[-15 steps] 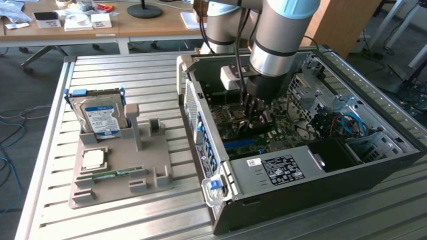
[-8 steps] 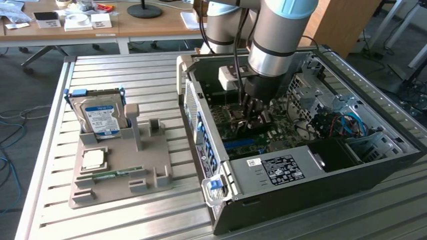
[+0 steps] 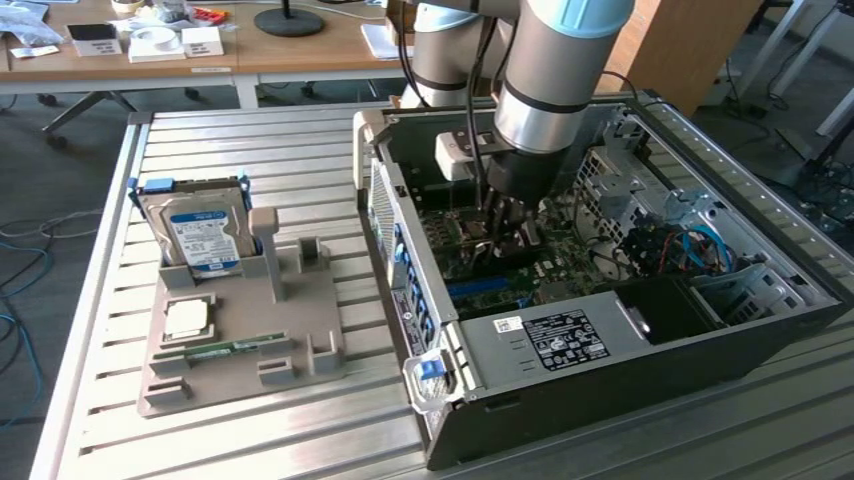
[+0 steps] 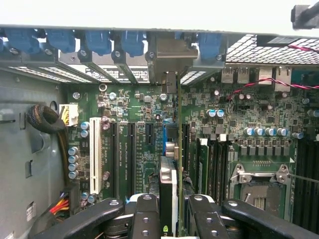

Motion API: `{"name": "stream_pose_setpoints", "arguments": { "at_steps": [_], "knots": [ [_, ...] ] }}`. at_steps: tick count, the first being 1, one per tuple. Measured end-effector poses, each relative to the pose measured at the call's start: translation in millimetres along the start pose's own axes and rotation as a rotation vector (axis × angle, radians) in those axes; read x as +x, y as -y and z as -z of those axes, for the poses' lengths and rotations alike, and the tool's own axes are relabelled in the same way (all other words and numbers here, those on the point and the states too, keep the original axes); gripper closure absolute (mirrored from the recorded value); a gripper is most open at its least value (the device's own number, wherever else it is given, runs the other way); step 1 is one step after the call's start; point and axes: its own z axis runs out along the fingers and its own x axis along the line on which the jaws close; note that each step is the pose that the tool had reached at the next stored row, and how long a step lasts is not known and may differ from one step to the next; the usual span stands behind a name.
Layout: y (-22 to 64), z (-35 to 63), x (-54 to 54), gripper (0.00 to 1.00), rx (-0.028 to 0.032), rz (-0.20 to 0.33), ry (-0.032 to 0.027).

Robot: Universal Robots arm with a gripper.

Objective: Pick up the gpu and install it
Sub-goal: 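Insert the gpu into the slot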

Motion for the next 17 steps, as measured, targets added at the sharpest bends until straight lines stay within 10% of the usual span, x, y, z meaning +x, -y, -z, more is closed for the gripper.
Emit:
{"name": "stream_pose_setpoints", "arguments": {
  "at_steps": [17],
  "knots": [
    [-0.6,-6.2,0.2,0.73,-0.0001,0.0,-0.0005]
  ]
}}
